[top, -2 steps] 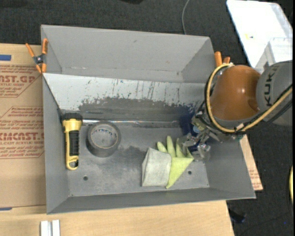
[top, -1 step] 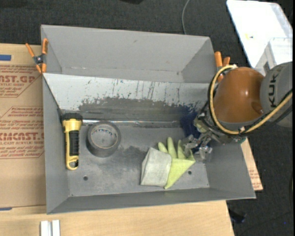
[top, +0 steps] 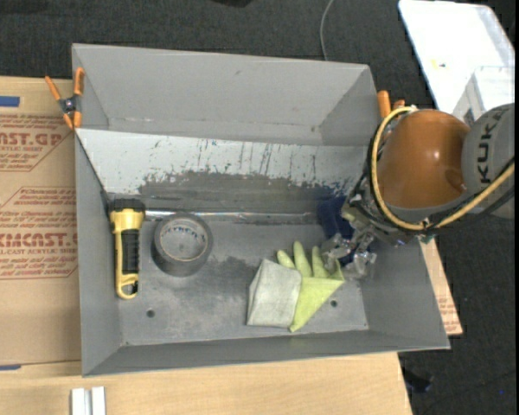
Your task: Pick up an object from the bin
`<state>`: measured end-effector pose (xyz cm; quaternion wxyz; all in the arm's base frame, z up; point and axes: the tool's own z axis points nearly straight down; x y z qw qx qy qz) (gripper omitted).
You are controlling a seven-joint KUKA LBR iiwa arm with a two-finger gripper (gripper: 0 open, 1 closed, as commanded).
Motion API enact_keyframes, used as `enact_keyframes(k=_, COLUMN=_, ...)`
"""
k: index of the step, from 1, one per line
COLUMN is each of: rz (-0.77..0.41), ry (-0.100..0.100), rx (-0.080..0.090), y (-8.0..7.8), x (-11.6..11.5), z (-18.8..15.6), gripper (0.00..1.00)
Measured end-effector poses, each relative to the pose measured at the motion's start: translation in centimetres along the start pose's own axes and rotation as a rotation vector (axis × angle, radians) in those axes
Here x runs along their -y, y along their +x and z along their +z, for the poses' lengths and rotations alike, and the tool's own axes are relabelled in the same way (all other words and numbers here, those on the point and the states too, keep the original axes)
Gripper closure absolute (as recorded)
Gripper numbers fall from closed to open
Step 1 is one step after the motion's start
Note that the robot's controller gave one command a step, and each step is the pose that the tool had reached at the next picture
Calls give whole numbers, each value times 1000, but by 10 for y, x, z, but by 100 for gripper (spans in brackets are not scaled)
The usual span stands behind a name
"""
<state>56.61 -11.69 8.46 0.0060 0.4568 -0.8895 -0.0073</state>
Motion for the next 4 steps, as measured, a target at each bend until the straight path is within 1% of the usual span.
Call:
enact_keyframes(k=1, rz=-29, ry=3, rx=4, y=2, x=-8, z=-43, gripper=100)
enact_keyframes(k=2, rz=-41, ry=6, rx=5, y=2, x=-8, z=-63, gripper=100)
enact_keyframes(k=3, rz=-14, ry=4, rx=5, y=11, x=-20, z=-96, gripper=100)
enact_keyframes(k=4, rz=-14, ry=7, rx=6, y=18, x=-29, z=-137, gripper=100)
